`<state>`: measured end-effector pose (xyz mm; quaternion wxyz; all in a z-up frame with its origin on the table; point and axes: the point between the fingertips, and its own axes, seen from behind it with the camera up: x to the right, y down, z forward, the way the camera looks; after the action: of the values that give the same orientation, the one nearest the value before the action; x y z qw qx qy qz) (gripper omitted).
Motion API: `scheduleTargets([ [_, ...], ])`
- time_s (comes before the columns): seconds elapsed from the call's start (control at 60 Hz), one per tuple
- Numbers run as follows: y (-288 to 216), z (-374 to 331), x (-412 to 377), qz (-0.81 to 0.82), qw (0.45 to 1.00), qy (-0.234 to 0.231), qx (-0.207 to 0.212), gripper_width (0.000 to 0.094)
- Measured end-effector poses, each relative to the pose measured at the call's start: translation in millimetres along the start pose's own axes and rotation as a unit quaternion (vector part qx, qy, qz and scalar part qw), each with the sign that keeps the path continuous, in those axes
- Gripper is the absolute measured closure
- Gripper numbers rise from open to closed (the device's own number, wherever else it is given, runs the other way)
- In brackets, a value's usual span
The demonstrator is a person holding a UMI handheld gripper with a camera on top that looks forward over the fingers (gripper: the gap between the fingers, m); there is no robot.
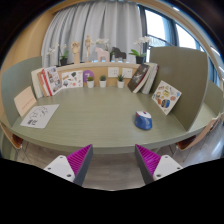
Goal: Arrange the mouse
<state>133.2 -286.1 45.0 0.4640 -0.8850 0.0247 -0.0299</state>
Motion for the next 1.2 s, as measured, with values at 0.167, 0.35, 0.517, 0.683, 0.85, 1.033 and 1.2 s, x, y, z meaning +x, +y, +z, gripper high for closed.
scheduleTargets([
  [0.167,-9,52,82,0.011,0.999,0.029,-0.018,0.0103],
  [0.35,-36,115,120,0.009,0.999,0.03,-0.027,0.0104],
  [0.517,-59,167,131,0.01,0.999,0.024,-0.03,0.0117],
  [0.683,-64,191,132,0.03,0.999,0.016,-0.041,0.0356],
  [0.85,-62,193,134,0.028,0.998,0.023,-0.052,0.0479],
  [1.033,-60,191,133,0.036,0.994,0.033,-0.097,0.057],
  [1.2,-100,170,127,0.059,0.991,0.079,-0.089,0.0569],
])
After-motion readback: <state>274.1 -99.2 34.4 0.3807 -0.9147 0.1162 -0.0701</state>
